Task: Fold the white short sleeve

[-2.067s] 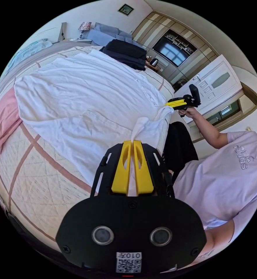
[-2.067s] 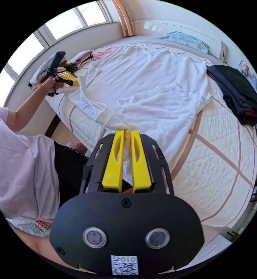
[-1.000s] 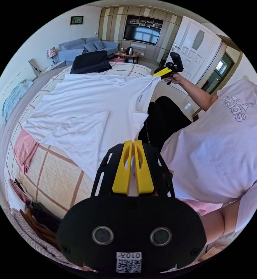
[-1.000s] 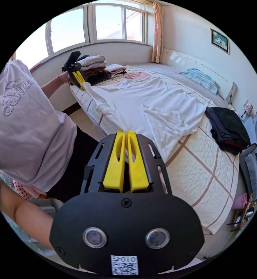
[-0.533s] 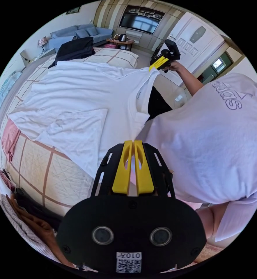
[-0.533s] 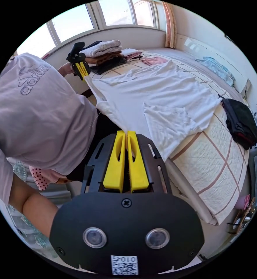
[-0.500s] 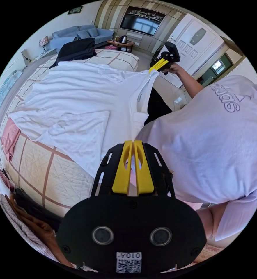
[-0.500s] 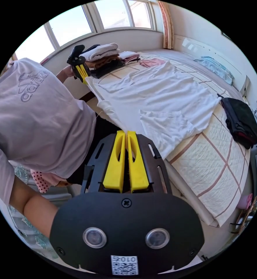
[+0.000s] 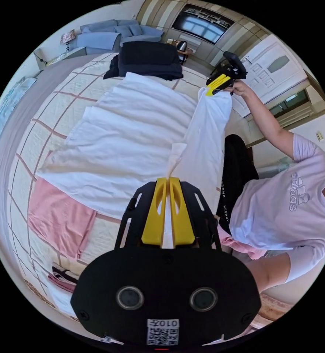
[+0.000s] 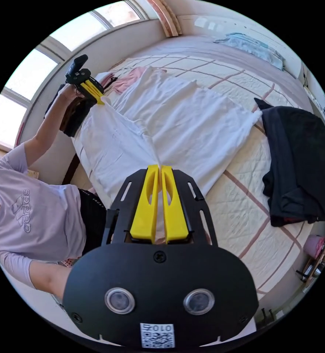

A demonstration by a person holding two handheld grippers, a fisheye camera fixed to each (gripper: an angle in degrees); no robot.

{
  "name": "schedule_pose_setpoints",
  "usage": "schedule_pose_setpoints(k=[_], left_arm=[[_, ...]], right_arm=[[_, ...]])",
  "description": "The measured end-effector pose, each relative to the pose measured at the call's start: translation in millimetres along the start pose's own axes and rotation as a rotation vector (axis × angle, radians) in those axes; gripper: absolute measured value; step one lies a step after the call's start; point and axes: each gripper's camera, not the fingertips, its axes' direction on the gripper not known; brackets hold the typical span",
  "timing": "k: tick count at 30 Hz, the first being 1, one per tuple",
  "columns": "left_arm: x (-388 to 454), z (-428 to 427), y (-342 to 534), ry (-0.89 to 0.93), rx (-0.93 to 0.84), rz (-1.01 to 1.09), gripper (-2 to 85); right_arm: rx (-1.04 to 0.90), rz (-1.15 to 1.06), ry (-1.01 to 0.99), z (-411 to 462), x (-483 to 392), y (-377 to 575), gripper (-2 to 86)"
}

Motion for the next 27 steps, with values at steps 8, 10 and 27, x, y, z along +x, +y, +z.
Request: schedule_pose_setpoints(k=[8, 10, 27], left_arm=[[-56, 60, -2, 0.116, -0.029, -0.117, -0.2], [-57, 61, 6, 0.144, 0.007, -0.121, 0.0], [76, 45, 114, -0.213, 0.283, -0.367, 7.3]], right_arm=[[-0.073, -0.006, -0.137, 42, 64, -33, 1.2], [-0.08, -0.018, -0.148, 43, 70, -35, 1.4], [0.138, 0.096, 0.095, 38, -5, 48, 5.9]])
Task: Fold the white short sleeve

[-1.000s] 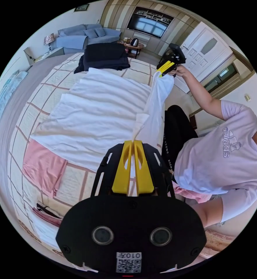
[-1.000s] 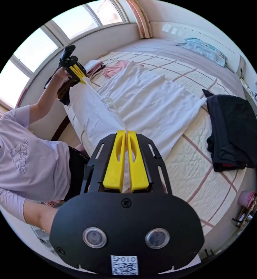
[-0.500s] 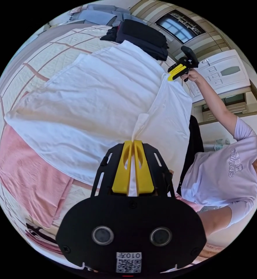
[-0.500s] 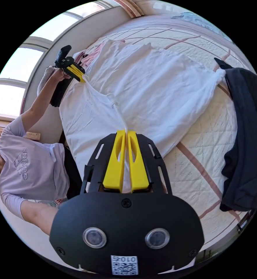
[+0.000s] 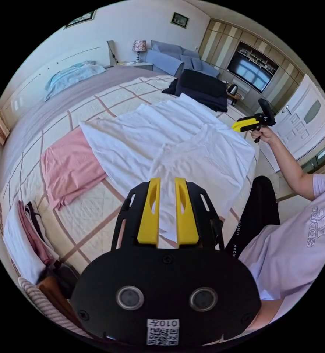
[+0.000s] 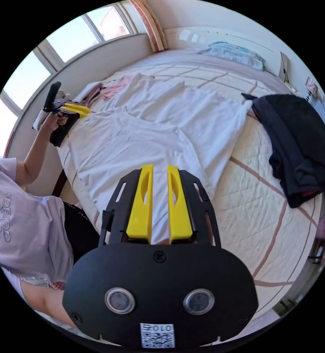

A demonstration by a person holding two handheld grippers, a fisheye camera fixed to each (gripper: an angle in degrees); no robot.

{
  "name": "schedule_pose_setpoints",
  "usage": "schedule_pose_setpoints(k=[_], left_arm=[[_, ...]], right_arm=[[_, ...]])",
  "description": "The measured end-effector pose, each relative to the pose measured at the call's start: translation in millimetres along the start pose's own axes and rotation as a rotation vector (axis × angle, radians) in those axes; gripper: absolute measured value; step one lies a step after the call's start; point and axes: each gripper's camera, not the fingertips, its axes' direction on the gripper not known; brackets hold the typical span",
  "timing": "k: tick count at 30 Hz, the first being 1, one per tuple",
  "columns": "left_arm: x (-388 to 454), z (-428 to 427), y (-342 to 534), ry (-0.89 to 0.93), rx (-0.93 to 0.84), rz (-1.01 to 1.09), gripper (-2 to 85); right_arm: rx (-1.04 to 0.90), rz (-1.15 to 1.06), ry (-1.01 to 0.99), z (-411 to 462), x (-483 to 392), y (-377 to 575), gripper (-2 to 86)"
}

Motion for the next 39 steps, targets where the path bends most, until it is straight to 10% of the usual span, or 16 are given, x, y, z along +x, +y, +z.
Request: schedule_pose_setpoints(k=[3, 11, 39], left_arm=[[6, 50, 6, -0.014, -0.127, -0.044, 8.5], [47, -50, 126, -0.159, 0.338, -0.237, 10.5], [89, 14, 151, -0.094, -0.005, 0.171, 1.6]], right_arm=[[-0.035, 0.141, -0.025, 16, 12, 1, 6.4], [0.359, 0.157, 0.042, -90, -31, 121, 9.3], [0.224, 0.146, 0.021, -51, -77, 207, 4.4]])
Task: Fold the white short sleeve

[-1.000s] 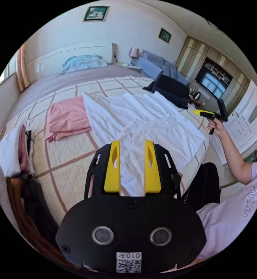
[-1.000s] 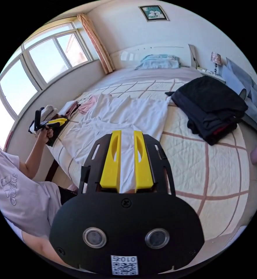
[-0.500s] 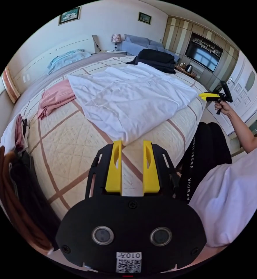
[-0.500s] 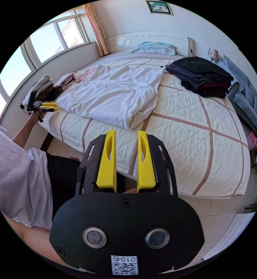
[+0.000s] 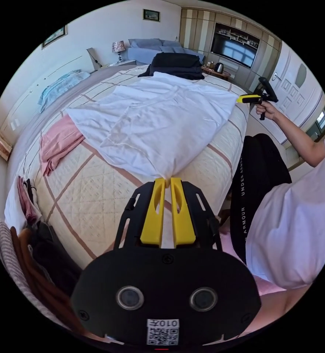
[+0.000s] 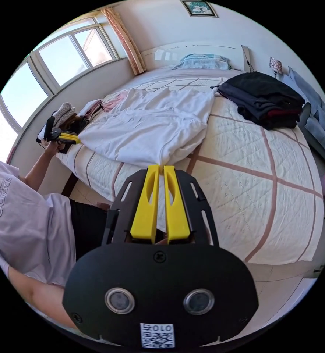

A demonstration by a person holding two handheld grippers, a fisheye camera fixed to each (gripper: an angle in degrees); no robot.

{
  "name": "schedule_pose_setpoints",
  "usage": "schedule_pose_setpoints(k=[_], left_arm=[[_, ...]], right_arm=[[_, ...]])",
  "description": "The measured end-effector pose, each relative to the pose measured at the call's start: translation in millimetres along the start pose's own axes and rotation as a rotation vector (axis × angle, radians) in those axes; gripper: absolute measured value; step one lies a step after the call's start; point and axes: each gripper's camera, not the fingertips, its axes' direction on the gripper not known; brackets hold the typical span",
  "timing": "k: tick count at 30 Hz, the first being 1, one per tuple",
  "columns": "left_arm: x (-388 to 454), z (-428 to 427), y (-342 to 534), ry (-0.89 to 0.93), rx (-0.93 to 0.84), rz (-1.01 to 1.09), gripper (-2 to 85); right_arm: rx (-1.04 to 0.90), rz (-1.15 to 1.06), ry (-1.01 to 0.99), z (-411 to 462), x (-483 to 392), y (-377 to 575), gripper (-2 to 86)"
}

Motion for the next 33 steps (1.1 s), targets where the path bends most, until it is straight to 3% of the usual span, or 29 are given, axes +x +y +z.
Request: schedule_pose_setpoints(k=[5, 9, 14, 19, 23, 27, 29, 33], left_arm=[[4, -34, -3, 0.019, -0.073, 0.027, 1.2], [15, -22, 14, 0.045, -0.141, 0.015, 1.1], [3, 6, 34, 0.106, -0.048, -0.117, 1.4], [-5, -1, 39, 0.118, -0.027, -0.138, 2.8], [-7, -27, 40, 0.013, -0.058, -0.162, 3.3], [-21, -71, 21, -0.034, 0.109, -0.217, 2.3], [-31, -73, 1, 0.008, 0.173, -0.195, 1.8], [-50, -48, -51, 0.049, 0.127, -0.135, 1.5]], right_arm=[[-0.055, -0.13, -0.009, -33, -26, 8, 4.3], [-0.174, -0.129, -0.025, -7, -25, 25, 4.3], [-0.131, -0.033, -0.086, 16, -9, 36, 4.3], [-0.107, -0.086, -0.032, 9, -16, 35, 4.5], [-0.041, -0.056, 0.013, -21, -15, 35, 4.7], [0.088, -0.098, 0.076, -43, -29, 2, 4.5], [0.073, -0.151, 0.072, -32, -35, -36, 5.0], [-0.029, -0.178, 0.007, 4, -28, -82, 5.1]])
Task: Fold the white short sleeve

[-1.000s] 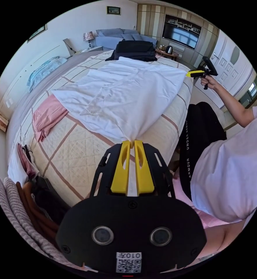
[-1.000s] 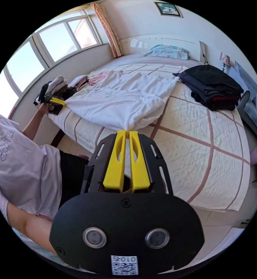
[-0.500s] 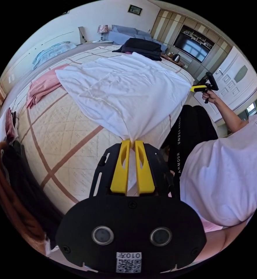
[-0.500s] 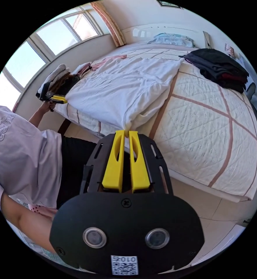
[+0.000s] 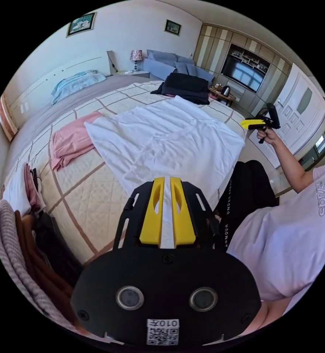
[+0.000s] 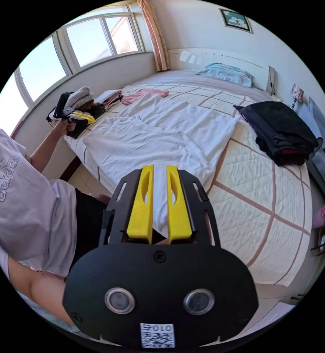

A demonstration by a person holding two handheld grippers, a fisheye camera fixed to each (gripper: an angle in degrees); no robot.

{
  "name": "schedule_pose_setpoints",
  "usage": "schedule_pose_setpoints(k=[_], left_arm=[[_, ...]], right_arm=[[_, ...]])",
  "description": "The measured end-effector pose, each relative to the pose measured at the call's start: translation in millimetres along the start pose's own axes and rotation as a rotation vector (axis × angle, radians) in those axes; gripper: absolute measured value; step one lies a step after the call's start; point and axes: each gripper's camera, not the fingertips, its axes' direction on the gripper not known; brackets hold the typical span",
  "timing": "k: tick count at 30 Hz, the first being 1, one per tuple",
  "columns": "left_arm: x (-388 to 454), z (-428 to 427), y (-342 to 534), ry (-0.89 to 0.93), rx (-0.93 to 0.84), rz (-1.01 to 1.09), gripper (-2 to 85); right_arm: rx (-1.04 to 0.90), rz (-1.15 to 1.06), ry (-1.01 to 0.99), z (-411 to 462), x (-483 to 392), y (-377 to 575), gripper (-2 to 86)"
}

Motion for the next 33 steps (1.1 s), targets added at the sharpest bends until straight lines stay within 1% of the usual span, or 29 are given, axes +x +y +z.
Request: schedule_pose_setpoints(k=[2, 3, 4, 5, 6, 7, 8, 9, 10, 11, 12, 14, 16, 20, 22, 24, 27, 28, 29, 31, 33], left_arm=[[1, 12, -16, -0.007, -0.025, 0.041, 1.5], [0, 23, -23, -0.034, -0.065, 0.055, 1.5], [-4, 42, -26, -0.051, -0.137, 0.056, 1.6], [-8, 53, -26, -0.045, -0.183, 0.049, 1.7], [-18, 70, -24, 0.014, -0.236, 0.018, 1.8], [-28, 66, -21, 0.061, -0.168, -0.035, 2.1], [-33, 62, -20, 0.091, -0.155, -0.047, 2.3], [-42, 50, -22, 0.144, -0.132, -0.076, 3.0], [-51, 33, -26, 0.149, -0.069, -0.111, 3.9], [-57, 23, -30, 0.136, -0.035, -0.127, 4.2], [-70, 7, -44, 0.08, 0.006, -0.161, 4.9], [-92, -8, -73, -0.044, 0.047, -0.184, 5.9], [-131, -5, -121, -0.172, 0.062, -0.219, 7.0], [-194, 26, -180, -0.166, 0.051, -0.266, 8.6], [-223, 48, -201, -0.138, 0.008, -0.33, 9.2], [-231, 62, -212, -0.143, -0.024, -0.335, 9.5], [-237, 83, -224, -0.178, -0.097, -0.321, 9.5], [-240, 90, -227, -0.177, -0.115, -0.318, 9.4], [-241, 93, -227, -0.176, -0.124, -0.321, 9.3], [-248, 102, -225, -0.191, -0.148, -0.333, 8.7], [-250, 109, -222, -0.216, -0.167, -0.323, 8.5]], right_arm=[[-0.061, 0.02, -0.015, 23, 15, -16, 5.1], [-0.079, 0.032, -0.016, 29, 20, -18, 5.1], [-0.139, 0.063, -0.016, 43, 32, -22, 5.1], [-0.215, 0.085, -0.023, 57, 42, -24, 4.9], [-0.227, 0.089, -0.042, 61, 46, -25, 4.8], [-0.193, 0.092, -0.08, 56, 50, -28, 4.9], [-0.138, 0.084, -0.087, 44, 53, -32, 4.9], [-0.093, 0.082, -0.083, 36, 55, -35, 5.0], [-0.005, 0.099, -0.056, 20, 63, -42, 5.2], [0.047, 0.124, -0.008, 9, 75, -55, 5.6], [0.053, 0.134, 0.018, 7, 83, -64, 6.1], [-0.007, 0.187, 0.112, 12, 123, -113, 8.4], [-0.055, 0.239, 0.142, 25, 156, -155, 9.7], [-0.071, 0.324, 0.148, 63, 219, -239, 10.8], [-0.109, 0.349, 0.168, 84, 239, -266, 11.2], [-0.172, 0.356, 0.171, 109, 253, -286, 10.8], [-0.344, 0.299, 0.191, 152, 263, -306, 7.5], [-0.352, 0.276, 0.249, 151, 264, -311, 5.3], [-0.279, 0.273, 0.252, 136, 267, -314, 3.2], [-0.219, 0.281, 0.19, 115, 279, -315, 2.3], [-0.265, 0.288, 0.137, 115, 295, -311, 1.9]])
